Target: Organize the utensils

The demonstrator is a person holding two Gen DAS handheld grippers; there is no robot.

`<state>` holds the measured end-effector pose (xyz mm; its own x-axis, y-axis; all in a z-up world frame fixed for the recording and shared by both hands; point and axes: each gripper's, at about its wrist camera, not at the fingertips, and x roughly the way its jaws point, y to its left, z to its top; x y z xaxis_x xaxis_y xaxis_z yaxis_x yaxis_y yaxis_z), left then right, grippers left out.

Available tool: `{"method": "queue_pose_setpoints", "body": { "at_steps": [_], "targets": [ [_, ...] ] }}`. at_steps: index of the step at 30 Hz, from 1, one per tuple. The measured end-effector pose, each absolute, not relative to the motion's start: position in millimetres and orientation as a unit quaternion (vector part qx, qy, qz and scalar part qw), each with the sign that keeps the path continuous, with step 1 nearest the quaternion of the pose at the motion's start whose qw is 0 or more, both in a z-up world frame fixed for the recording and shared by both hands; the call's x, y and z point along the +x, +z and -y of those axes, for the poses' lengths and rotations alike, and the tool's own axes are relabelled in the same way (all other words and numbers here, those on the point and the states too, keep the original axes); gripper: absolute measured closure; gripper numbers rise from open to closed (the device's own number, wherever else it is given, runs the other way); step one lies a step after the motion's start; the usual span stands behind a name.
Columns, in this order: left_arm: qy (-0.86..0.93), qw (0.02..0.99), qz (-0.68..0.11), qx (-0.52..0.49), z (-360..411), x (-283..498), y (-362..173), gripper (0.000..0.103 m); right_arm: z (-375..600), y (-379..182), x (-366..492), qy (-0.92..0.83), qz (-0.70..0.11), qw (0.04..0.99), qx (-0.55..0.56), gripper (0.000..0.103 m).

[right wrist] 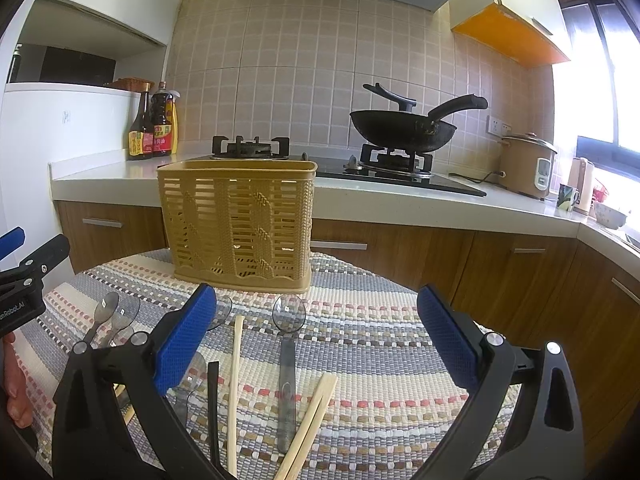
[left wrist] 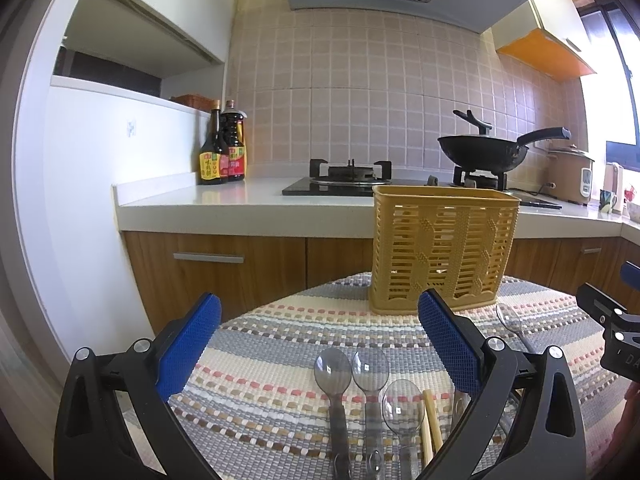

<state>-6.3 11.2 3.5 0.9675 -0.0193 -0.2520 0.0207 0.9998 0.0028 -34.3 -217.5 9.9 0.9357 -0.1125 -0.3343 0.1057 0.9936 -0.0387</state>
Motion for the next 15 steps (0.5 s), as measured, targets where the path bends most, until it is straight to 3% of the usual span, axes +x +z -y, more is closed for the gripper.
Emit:
{"method": "queue_pose_setpoints", "body": {
  "at_steps": [15],
  "targets": [
    [-0.011, 0.992, -0.129, 0.001, -13.2, -5.8, 3.4, 0.007, 218.2, 6.9, -33.7, -0.055, -0.172, 0.983, -0.012, 0.007]
  ]
}}
